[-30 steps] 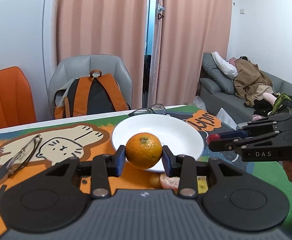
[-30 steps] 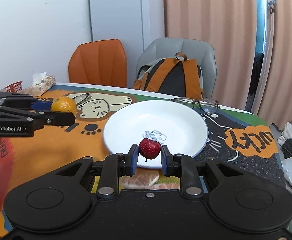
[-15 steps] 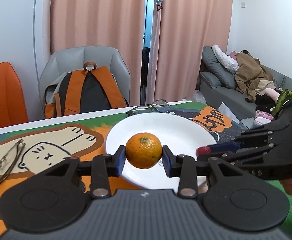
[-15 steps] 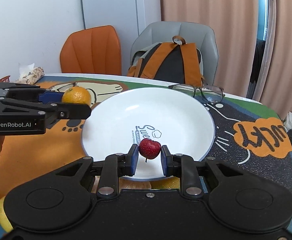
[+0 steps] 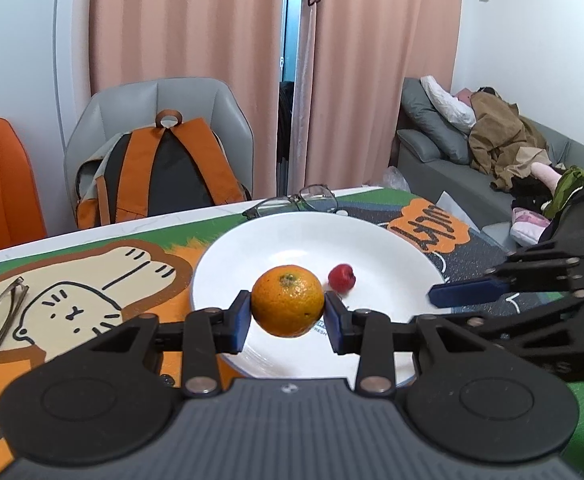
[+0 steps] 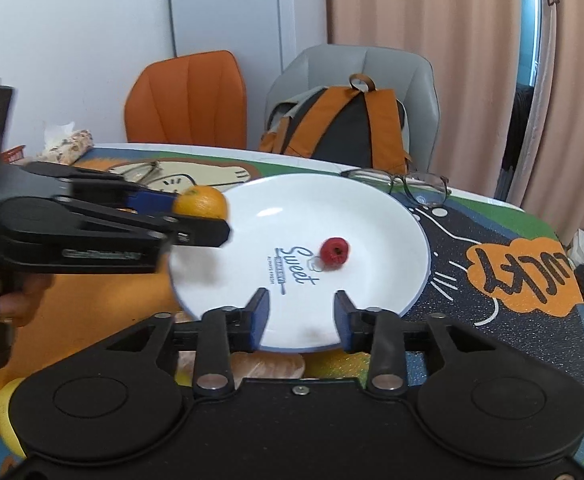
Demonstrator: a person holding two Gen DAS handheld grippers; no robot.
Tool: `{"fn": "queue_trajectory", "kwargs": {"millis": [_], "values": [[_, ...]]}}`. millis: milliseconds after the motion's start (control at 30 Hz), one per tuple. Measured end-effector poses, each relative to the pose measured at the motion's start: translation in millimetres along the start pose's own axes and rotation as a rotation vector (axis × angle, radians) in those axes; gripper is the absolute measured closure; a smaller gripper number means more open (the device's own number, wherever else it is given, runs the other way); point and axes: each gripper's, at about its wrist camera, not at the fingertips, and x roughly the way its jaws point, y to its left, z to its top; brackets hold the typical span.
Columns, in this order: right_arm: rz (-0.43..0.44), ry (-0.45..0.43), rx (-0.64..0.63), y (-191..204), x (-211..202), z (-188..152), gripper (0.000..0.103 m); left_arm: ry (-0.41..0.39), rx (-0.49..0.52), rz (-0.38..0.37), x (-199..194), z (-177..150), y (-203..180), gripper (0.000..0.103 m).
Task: Organize fruits
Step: 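Carry the mandarin and strawberry to the white plate and release both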
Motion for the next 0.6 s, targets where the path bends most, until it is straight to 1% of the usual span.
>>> {"fn": "queue_trajectory", "kwargs": {"millis": [67, 200, 300, 433, 467, 500, 533, 600], "values": [[0.009, -0.011, -0.009, 3.1, -7.7, -0.4, 0.060, 0.010, 0.000, -0.004, 4.4, -0.2, -0.3, 0.066], [0.032, -0.031, -0.020, 11.7, -24.6, -3.9, 0.045, 0.038, 0.002, -0.006, 16.2, -1.1, -1.8, 0.066], [0.046, -0.045, -0.025, 17.9, -35.2, -7.7, 0.043, 0.062, 0.007, -0.012, 22.5, -2.4, -4.1, 0.066], [0.062, -0.044, -0.035, 24.6, -43.8, -14.2, 0.037, 0.055, 0.007, -0.012, 22.2, -2.1, -4.6, 0.062], [0.066, -0.040, -0.042, 26.5, -45.5, -16.1, 0.037, 0.053, 0.008, -0.016, 21.0, -1.7, -4.8, 0.060], [0.069, -0.037, -0.048, 28.5, -46.8, -18.4, 0.037, 0.055, 0.009, -0.017, 19.6, -1.1, -5.1, 0.053], [0.073, -0.031, -0.056, 30.4, -47.9, -20.6, 0.036, 0.056, 0.009, -0.018, 18.1, -0.7, -5.3, 0.049], [0.076, -0.025, -0.068, 33.1, -50.0, -25.2, 0.033, 0.041, 0.004, -0.021, 12.4, -0.2, -4.3, 0.036]]}}
